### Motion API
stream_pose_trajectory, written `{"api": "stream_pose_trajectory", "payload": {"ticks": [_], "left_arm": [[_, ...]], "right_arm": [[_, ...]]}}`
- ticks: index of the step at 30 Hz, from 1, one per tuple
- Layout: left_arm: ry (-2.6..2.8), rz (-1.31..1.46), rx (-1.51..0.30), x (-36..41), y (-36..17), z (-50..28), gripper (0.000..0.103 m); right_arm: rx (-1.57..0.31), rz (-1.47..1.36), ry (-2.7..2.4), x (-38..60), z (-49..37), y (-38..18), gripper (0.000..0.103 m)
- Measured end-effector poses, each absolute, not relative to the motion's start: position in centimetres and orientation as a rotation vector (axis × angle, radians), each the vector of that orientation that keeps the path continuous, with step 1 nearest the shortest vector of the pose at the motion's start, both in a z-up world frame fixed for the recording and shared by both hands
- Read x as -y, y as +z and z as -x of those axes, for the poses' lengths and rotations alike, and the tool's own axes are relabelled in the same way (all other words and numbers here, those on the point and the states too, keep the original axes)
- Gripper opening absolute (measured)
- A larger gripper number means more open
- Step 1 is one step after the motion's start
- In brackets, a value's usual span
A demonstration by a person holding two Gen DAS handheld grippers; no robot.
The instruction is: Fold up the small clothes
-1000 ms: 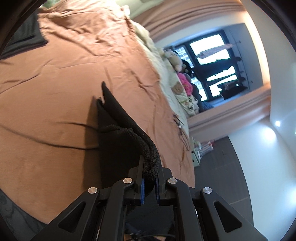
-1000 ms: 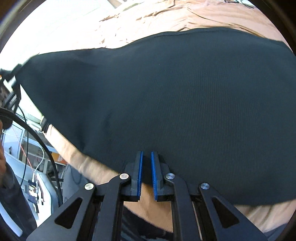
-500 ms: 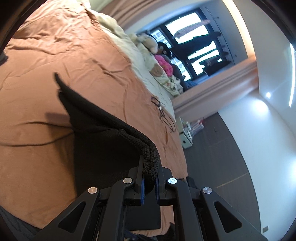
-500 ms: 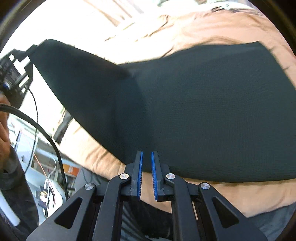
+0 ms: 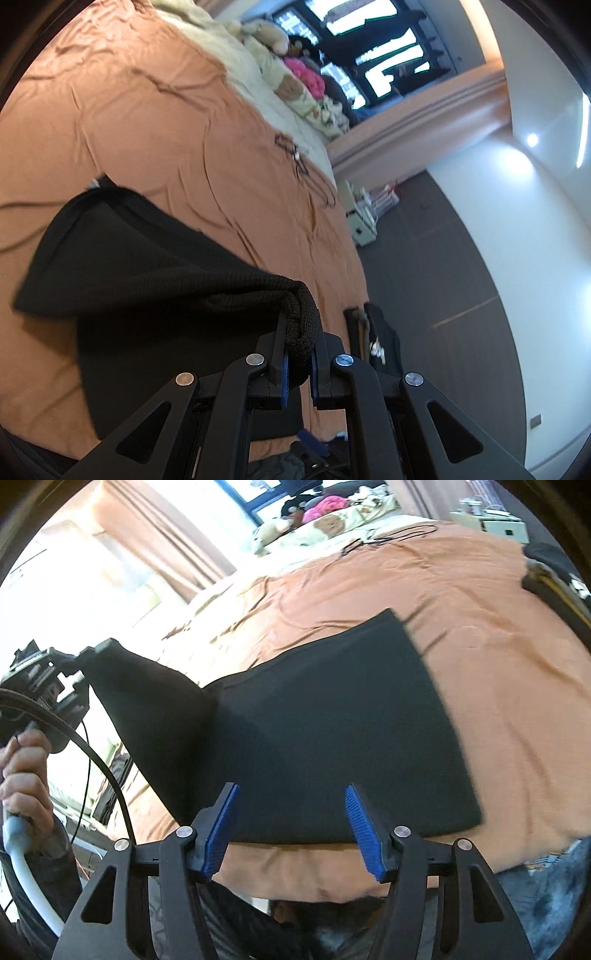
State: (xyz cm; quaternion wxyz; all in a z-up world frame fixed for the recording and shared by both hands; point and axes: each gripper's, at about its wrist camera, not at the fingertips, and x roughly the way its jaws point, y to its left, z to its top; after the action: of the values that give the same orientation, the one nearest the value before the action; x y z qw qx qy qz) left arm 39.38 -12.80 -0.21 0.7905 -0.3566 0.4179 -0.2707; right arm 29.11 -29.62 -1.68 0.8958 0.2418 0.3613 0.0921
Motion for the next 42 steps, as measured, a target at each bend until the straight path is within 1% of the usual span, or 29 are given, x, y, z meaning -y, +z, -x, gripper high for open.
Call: {"api": "stream_pose_trajectory", "payload": {"ticks": [9, 14, 25, 31, 32, 33, 34, 35, 36, 38, 39, 42], "left_arm": [[-0.615, 0.683, -1.035, 19.7, -4.8, -39.5, 0.008], [-0.643, 0.649, -1.094, 22.7, -6.6, -39.4, 0.008], [-0.709, 0.574, -1.226, 30.1, -10.6, -39.2, 0.008], [-0.729, 0.507, -1.290, 32.5, -12.2, -38.2, 0.009], [-0.734, 0.514, -1.316, 32.7, -12.9, -38.3, 0.019], [-0.750, 0.536, -1.338, 32.6, -13.3, -38.3, 0.036], [-0.771, 0.572, -1.355, 32.3, -13.7, -38.4, 0.046], [-0.767, 0.577, -1.354, 31.8, -13.7, -38.2, 0.064], [-0.756, 0.572, -1.343, 31.2, -13.5, -38.1, 0.076], [-0.733, 0.569, -1.307, 29.7, -13.0, -38.0, 0.085], [-0.727, 0.579, -1.301, 29.0, -12.8, -38.1, 0.087], [-0.692, 0.596, -1.291, 26.4, -12.8, -38.3, 0.088]], "right_arm": [[-0.758, -0.545, 0.148, 33.0, -25.7, -1.7, 0.057], [-0.768, -0.555, 0.144, 33.5, -25.1, -1.1, 0.057], [-0.791, -0.565, 0.134, 34.8, -23.6, -1.7, 0.057], [-0.791, -0.563, 0.147, 35.0, -23.5, -1.8, 0.057], [-0.794, -0.560, 0.149, 34.9, -23.6, -1.9, 0.057], [-0.798, -0.556, 0.151, 34.9, -23.7, -2.0, 0.057], [-0.802, -0.556, 0.152, 34.8, -23.8, -2.1, 0.057], [-0.806, -0.556, 0.153, 34.8, -23.8, -2.2, 0.057], [-0.811, -0.556, 0.156, 34.7, -23.9, -2.3, 0.057], [-0.820, -0.552, 0.162, 34.5, -24.1, -2.4, 0.057], [-0.825, -0.549, 0.165, 34.3, -24.3, -2.5, 0.057], [-0.839, -0.526, 0.170, 33.5, -24.9, -2.5, 0.057]]}}
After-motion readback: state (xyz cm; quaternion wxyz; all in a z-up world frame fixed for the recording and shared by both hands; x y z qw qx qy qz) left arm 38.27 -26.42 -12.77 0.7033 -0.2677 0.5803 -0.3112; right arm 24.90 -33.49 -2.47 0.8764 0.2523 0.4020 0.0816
